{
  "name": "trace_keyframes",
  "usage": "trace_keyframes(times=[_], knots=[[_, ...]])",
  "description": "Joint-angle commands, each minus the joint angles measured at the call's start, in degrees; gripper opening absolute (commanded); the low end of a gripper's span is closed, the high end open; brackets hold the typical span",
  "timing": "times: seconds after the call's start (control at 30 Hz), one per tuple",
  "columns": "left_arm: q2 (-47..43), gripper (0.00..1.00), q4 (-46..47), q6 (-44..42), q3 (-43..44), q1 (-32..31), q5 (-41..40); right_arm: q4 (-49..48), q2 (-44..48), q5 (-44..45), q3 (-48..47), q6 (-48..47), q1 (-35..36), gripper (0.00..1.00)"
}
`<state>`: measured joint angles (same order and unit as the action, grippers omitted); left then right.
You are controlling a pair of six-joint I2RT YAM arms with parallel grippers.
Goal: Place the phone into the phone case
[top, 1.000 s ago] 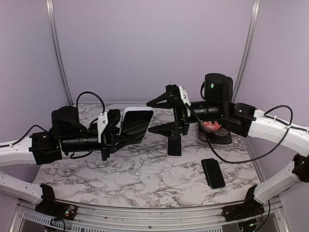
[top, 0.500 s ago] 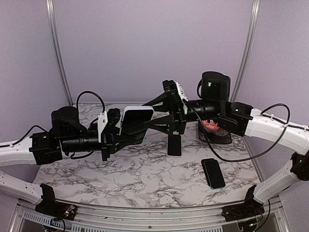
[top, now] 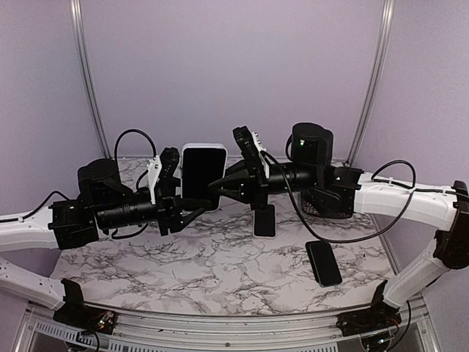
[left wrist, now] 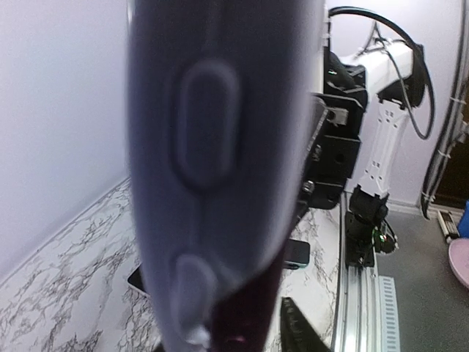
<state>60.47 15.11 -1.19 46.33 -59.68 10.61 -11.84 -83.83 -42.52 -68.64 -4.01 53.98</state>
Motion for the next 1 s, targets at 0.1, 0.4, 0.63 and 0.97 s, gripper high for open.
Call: trace_keyframes(times=[0.1,0.4,0.63,0.97], knots=[[9.1,0.99,-18.0,16.7,12.2,5.4,-33.7,10.9,-3.6,16.0,-2.7,21.8,-13.3,0.00],[13.7,0.99,-24.2,22.3,12.2,16.1,-31.8,14.1,-21.4,5.3,-8.8,30.6,-17.2,0.00],[13.9,0.99,-24.2,21.0,10.8,18.0,-31.8,8.0,-33.5,-5.0,-12.3,38.4,-19.4,0.00],[13.8,0.99,-24.1,21.3,10.7,18.6,-30.8,10.5,-39.5,-0.3,-12.8,38.1,-21.4,0.08]])
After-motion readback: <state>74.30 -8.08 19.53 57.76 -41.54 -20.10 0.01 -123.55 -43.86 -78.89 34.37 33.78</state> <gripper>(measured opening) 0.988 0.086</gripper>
